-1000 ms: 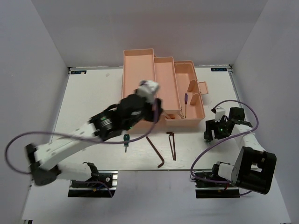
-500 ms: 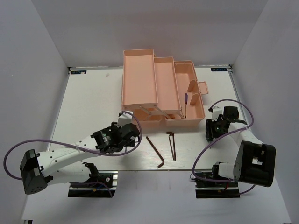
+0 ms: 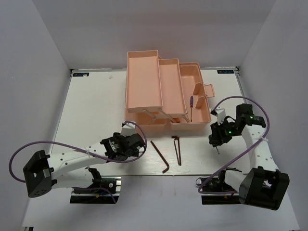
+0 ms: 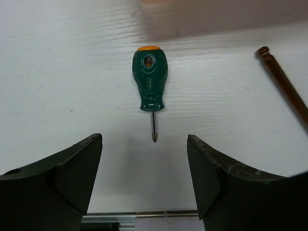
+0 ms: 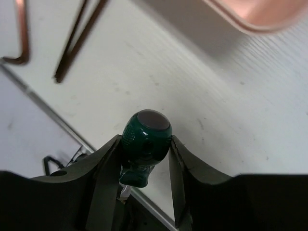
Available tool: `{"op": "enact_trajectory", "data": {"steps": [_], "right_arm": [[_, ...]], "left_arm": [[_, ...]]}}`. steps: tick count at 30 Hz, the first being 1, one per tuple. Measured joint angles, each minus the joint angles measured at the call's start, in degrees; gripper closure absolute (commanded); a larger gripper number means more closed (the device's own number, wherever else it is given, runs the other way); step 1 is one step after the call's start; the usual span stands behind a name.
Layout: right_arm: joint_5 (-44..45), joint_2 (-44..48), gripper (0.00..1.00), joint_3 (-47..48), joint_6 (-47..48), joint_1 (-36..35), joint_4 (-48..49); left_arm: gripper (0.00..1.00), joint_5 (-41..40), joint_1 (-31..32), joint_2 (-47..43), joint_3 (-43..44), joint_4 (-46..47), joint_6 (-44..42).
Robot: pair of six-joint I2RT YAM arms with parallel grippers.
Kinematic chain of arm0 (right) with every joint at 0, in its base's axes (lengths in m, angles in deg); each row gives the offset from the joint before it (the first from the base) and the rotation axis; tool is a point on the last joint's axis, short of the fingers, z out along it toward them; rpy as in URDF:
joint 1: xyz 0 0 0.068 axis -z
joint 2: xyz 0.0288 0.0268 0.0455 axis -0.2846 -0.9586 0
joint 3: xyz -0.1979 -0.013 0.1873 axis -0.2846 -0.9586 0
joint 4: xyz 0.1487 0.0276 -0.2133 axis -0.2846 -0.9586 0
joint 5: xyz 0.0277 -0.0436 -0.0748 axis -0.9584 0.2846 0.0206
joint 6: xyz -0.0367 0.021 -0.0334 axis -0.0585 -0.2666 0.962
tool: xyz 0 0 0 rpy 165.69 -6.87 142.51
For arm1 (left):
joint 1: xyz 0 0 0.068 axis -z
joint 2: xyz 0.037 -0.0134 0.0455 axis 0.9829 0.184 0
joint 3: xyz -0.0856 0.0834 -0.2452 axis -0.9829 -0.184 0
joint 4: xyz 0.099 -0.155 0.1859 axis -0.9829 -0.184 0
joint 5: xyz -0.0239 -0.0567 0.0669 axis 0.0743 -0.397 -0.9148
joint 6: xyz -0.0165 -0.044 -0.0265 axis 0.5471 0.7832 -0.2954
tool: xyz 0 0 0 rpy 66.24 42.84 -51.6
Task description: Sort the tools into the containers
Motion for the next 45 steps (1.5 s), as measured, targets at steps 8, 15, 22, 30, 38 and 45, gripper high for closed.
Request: {"op": "enact_trajectory", "data": {"steps": [8,15,22,30,38,45], "right_arm": [[-13.3,-0.4,1.00,13.5,10.2,-1.0,-17.1],[-19.7,-6.1,1.00,23.7,-11.5,-10.4,0.8],[-9.6,-25.7,1.00,37.0,-35.2,-24.4,19.7],[9.3,-39.3,0.56,49.7,-43.9,-32.1,23.3],[12.9,-37.7,0.32,47.7,-43.5,-31.7,22.1],[11.7,-24.2,0.27,39.0,-43.2,-30.9,22.3]], "left_arm": [[0.18,-0.7,-0.7,5.6,-7.8,10.0,-0.5],[0.18,-1.5,-0.8,8.3,-8.8,14.3,-0.3],[0.18,-2.9,-0.8,8.2,-8.8,15.5,-0.1],[0.19,-3.7,-1.1,8.3,-8.3,16.6,-0.1],[0.27,-4.3,-1.2,12.2,-8.0,19.5,-0.5],[0.35,-6.9,-2.4,14.8,-8.0,22.6,-0.9]]}}
